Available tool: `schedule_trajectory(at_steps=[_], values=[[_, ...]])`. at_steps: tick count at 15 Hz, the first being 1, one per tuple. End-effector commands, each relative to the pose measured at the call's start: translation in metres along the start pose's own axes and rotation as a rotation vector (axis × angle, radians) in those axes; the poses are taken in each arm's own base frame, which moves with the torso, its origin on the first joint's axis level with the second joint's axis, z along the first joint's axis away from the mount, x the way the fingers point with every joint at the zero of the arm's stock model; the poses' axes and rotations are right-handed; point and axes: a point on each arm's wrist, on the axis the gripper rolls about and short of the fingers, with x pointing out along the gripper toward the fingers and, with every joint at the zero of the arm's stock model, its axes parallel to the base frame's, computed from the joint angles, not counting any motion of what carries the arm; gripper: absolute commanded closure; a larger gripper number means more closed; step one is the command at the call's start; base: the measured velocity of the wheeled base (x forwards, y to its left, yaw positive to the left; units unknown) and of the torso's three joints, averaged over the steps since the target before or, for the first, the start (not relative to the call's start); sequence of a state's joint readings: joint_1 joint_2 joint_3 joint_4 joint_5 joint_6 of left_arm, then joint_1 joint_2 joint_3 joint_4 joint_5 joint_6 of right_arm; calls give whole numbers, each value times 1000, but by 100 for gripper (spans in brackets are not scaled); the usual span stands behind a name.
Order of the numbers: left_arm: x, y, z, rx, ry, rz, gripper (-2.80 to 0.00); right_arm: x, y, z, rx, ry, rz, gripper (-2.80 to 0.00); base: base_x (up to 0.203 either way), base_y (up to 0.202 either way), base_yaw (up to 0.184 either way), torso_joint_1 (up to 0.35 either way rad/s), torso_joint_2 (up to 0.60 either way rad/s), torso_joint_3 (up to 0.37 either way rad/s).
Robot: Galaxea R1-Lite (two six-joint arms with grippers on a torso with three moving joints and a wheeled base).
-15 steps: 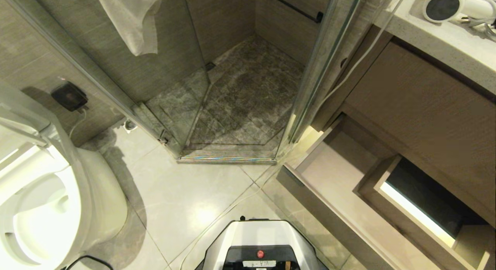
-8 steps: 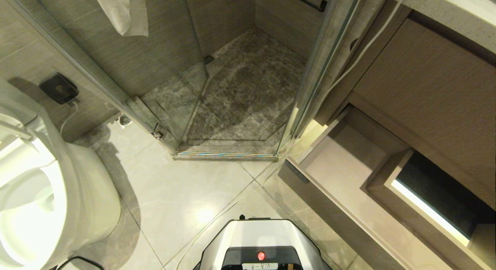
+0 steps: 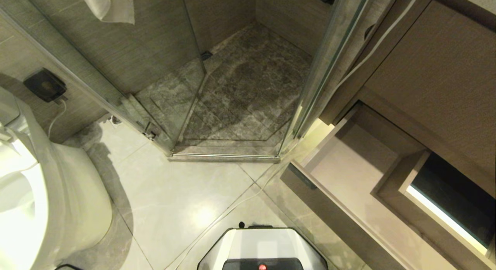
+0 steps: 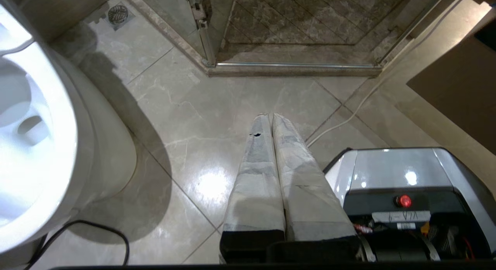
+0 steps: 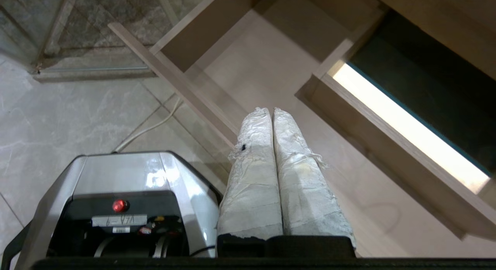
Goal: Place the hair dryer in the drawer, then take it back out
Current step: Close the drawer
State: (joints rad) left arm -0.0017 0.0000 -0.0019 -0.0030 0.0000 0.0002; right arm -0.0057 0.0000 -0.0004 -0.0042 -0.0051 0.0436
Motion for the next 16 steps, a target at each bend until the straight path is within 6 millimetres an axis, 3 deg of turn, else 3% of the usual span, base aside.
schedule_trajectory(at_steps=[1,11,16], values=[[0,0,0,0,3,0,0,0,0,0,2,5,-2,0,0,0,0,-26,447,424],[0,0,0,0,3,0,0,0,0,0,1,3,0,0,0,0,0,-23,402,372],[0,0,0,0,3,2,0,0,0,0,4,4,0,0,0,0,0,81,180,280]])
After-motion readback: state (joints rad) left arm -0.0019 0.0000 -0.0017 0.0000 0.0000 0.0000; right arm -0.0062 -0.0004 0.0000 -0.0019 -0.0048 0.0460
